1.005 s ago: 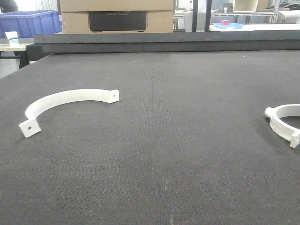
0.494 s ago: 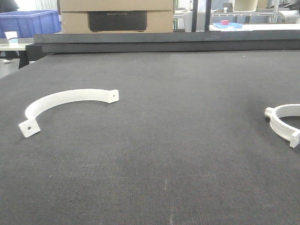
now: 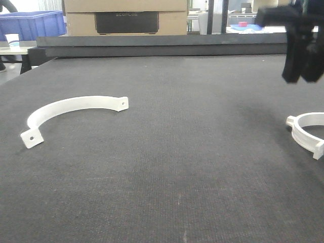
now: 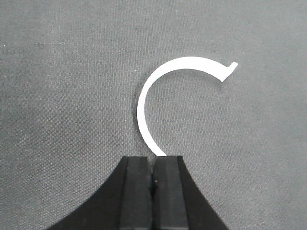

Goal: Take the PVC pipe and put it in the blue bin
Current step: 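Lower the right gripper onto the white clamp half nearer it and close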

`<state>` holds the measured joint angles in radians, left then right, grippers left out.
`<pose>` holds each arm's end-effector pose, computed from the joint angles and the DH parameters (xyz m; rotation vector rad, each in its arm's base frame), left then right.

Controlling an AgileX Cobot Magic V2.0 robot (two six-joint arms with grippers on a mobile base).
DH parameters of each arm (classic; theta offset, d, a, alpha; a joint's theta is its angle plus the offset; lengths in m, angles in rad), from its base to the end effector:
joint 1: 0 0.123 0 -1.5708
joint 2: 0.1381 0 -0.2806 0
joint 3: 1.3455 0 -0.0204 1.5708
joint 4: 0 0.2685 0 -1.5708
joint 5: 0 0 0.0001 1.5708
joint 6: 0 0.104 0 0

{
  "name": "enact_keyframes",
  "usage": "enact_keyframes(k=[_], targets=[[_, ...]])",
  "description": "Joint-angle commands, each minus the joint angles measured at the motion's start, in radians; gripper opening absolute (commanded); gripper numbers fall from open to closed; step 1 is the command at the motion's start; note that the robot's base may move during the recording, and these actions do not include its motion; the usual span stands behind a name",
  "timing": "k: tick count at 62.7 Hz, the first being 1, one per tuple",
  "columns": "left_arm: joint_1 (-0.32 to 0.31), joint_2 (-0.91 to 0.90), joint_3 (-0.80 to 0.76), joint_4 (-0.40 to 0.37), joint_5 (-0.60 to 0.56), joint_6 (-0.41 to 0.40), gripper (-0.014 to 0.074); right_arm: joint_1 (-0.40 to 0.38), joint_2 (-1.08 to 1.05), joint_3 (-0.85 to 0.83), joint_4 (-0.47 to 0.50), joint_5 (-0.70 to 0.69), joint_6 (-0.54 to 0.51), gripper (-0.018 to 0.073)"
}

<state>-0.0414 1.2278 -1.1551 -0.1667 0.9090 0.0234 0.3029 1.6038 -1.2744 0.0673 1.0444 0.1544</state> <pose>0.2753 -0.0250 0.3420 0.0104 2.4599 -0.2142 0.3251 0.1079 0.2553 -0.1766 2.8681 0.1814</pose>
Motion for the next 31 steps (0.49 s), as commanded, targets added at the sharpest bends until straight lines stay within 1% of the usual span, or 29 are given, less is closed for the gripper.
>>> enact_keyframes(k=[1,8,16,24,26,29,31], targets=[[0.000,0.002,-0.010,-0.015,-0.004,-0.008,-0.0111,0.000,0.032,-0.011,-0.019,0.007,0.016,0.0069],[0.000,0.002,-0.010,-0.015,0.009,-0.008,-0.0111,-0.004,0.059,-0.011,-0.023,-0.007,0.055,0.0069],[0.000,0.002,-0.010,-0.015,0.018,-0.008,-0.0111,-0.005,0.066,-0.011,-0.060,-0.020,0.118,0.0069],[0.000,0.002,-0.010,-0.015,0.019,-0.008,-0.0111,-0.005,0.073,-0.011,-0.075,-0.020,0.120,0.0074],[0.000,0.002,-0.010,-0.015,0.019,-0.008,-0.0111,-0.005,0.078,-0.011,-0.075,-0.019,0.120,0.0089],[0.000,0.002,-0.010,-0.015,0.019,-0.008,-0.0111,-0.005,0.088,-0.011,-0.075,-0.012,0.120,0.0138],[0.000,0.002,-0.010,-0.015,0.019,-0.008,-0.0111,-0.005,0.099,-0.011,-0.075,-0.007,0.120,0.0188]])
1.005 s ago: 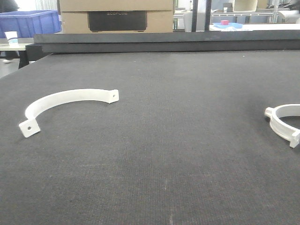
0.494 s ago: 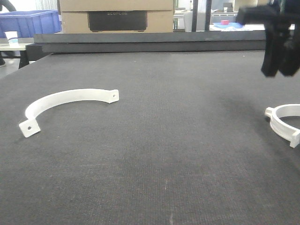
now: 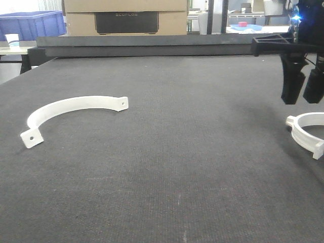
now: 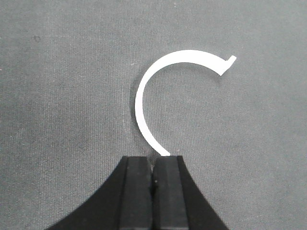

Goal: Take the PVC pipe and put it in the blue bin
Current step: 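Lower the right gripper onto the white clamp half nearer it and close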

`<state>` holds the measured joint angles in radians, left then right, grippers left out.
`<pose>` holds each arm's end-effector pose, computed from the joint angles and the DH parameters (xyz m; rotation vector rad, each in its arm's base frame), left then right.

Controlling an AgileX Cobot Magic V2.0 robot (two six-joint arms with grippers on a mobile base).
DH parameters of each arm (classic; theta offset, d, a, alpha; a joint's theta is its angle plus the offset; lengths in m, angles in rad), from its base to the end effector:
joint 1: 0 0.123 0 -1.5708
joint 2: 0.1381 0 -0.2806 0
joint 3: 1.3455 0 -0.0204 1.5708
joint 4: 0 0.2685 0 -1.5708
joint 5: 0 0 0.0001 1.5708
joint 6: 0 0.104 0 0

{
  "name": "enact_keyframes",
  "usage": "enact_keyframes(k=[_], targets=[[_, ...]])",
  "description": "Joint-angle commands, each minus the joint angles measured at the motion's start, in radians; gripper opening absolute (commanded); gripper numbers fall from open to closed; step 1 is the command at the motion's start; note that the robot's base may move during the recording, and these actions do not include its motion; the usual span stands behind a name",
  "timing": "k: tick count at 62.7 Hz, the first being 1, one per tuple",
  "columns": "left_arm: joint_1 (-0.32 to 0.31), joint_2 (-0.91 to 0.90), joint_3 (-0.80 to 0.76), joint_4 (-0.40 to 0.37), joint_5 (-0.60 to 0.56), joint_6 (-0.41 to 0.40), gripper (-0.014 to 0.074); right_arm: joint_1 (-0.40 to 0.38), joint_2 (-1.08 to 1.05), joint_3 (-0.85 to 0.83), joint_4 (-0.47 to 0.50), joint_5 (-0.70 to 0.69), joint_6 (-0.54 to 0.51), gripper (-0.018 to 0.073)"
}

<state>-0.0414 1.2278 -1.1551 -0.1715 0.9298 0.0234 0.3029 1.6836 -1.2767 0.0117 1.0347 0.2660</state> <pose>0.2736 -0.0256 0.3407 0.0110 2.4803 -0.2217 0.3368 0.1064 0.2282 -0.0470 2.9347 0.1045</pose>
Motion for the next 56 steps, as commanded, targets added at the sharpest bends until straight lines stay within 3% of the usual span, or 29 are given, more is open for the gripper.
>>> enact_keyframes(k=[1,10,19,46,56], targets=[[0.000,0.002,-0.010,-0.010,-0.001,-0.008,-0.0111,-0.005,0.024,-0.008,-0.020,0.005,0.008,0.0221],[0.000,0.002,-0.010,-0.010,-0.001,-0.008,-0.0111,-0.005,0.073,-0.008,-0.003,0.039,0.008,0.0374],[0.000,0.002,-0.010,-0.010,-0.001,-0.008,-0.0111,-0.005,0.117,-0.008,-0.001,0.049,0.008,0.0354],[0.000,0.002,-0.010,-0.010,0.014,-0.008,-0.0111,-0.005,0.147,-0.008,0.009,0.047,0.008,0.0178],[0.000,0.002,-0.010,-0.010,0.014,-0.008,-0.0111,-0.005,0.147,-0.008,0.009,0.038,0.008,-0.0018]])
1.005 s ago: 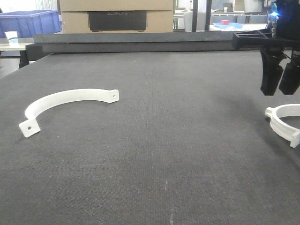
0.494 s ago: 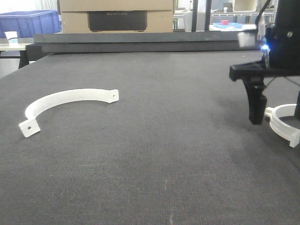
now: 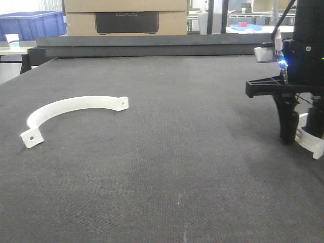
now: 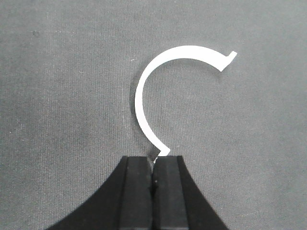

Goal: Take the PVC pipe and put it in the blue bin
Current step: 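Lower the right gripper onto the white clamp half nearer it and close, then lower the left gripper onto the other white clamp half and close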

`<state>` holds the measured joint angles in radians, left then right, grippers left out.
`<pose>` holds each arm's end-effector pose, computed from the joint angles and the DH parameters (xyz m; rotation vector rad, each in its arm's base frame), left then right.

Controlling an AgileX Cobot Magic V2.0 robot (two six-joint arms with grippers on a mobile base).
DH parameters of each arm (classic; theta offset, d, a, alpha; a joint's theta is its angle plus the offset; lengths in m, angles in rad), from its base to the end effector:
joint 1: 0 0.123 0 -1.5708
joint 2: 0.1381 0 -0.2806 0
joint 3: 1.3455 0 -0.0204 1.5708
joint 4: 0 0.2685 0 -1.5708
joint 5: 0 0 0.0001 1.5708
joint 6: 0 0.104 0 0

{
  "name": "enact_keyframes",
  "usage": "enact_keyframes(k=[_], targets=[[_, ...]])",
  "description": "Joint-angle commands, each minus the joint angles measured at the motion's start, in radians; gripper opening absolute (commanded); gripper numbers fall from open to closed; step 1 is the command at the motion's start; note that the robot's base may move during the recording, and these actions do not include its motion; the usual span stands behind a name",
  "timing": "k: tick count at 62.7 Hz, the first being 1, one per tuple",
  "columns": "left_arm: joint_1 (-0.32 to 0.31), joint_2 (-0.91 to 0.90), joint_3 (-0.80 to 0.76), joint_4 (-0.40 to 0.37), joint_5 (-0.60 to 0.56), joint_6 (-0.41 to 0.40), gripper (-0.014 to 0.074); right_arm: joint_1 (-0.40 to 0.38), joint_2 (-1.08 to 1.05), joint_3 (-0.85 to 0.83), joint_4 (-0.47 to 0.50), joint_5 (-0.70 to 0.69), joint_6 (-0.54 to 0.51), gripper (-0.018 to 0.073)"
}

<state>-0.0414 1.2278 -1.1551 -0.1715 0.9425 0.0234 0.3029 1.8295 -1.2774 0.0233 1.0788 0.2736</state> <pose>0.2725 -0.0257 0.3400 0.0126 2.4929 -0.2227 0.3433 0.1095 0.1757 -0.0290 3.1211 0.0430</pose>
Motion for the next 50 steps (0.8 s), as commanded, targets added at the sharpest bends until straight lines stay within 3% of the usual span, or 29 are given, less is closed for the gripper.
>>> enact_keyframes(k=[1,7,19,31,50], targets=[[0.000,0.002,-0.010,-0.010,0.001,-0.008,-0.0111,-0.005,0.001,-0.008,-0.003,-0.006,0.000,-0.0040],[0.000,0.002,-0.010,-0.010,-0.002,-0.008,-0.0111,-0.005,0.001,-0.008,-0.003,-0.013,0.000,-0.0169],[0.000,0.004,-0.014,-0.005,0.038,-0.008,-0.0111,-0.003,-0.016,-0.008,-0.003,0.002,0.000,-0.0167],[0.000,0.056,-0.100,-0.003,0.166,-0.023,-0.0111,0.000,-0.128,-0.008,-0.003,-0.004,0.000,-0.0167],[-0.059,0.308,-0.227,0.013,0.200,-0.023,-0.0111,0.000,-0.245,-0.008,-0.015,0.003,0.000,-0.0167]])
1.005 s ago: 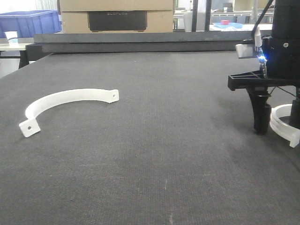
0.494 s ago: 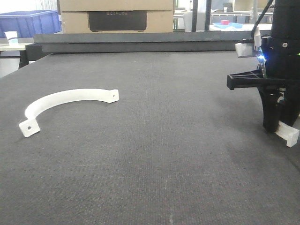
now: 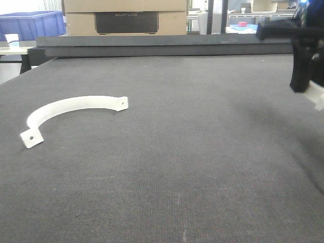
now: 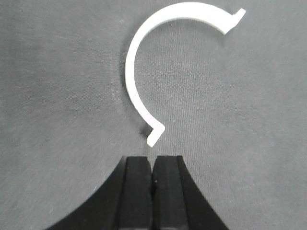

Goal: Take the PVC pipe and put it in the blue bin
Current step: 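Lower the left gripper onto the other white clamp half and close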

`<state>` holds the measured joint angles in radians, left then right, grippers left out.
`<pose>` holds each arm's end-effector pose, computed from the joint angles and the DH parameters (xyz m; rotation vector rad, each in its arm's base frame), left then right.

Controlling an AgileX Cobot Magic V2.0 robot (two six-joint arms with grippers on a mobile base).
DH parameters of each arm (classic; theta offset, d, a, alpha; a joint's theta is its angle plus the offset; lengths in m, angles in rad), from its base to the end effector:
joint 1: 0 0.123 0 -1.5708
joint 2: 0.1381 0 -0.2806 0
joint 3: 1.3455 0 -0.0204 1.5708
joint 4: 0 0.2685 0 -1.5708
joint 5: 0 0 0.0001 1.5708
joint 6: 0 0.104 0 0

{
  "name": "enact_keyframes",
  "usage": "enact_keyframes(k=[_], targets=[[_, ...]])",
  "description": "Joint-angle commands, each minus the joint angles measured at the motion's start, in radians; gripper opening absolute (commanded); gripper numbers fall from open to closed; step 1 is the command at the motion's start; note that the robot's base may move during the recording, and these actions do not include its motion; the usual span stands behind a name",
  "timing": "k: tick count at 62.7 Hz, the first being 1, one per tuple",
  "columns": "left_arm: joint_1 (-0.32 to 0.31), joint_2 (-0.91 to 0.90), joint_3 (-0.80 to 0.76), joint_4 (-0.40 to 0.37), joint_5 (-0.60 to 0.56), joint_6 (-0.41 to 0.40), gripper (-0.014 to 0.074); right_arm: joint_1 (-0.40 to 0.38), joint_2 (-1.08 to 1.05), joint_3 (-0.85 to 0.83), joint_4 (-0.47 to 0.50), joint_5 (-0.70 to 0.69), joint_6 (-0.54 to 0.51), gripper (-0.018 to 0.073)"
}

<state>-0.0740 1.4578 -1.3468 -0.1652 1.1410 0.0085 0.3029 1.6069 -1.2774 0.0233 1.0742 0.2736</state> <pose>0.3149 -0.0389 0.3232 0.0608 2.7311 -0.2432 0.3241 0.1035 0.2541 -0.0302 2.9007 0.1359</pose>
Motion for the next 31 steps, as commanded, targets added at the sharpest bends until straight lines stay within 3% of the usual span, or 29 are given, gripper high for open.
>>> enact_keyframes(k=[1,14,20,31], targets=[[-0.030,0.093,-0.042,0.016,0.002,-0.008,-0.0111,0.000,-0.023,-0.008,-0.015,0.011,0.000,-0.0167],[-0.039,0.287,-0.145,0.125,-0.010,-0.073,-0.0111,0.000,-0.023,-0.001,-0.015,0.022,0.000,-0.0167],[-0.039,0.341,-0.159,0.126,-0.039,-0.073,-0.0096,0.000,-0.023,0.006,-0.015,0.019,0.000,-0.0167],[-0.049,0.388,-0.159,0.101,-0.057,-0.073,0.0145,0.000,-0.023,0.019,-0.015,0.007,0.000,-0.0167]])
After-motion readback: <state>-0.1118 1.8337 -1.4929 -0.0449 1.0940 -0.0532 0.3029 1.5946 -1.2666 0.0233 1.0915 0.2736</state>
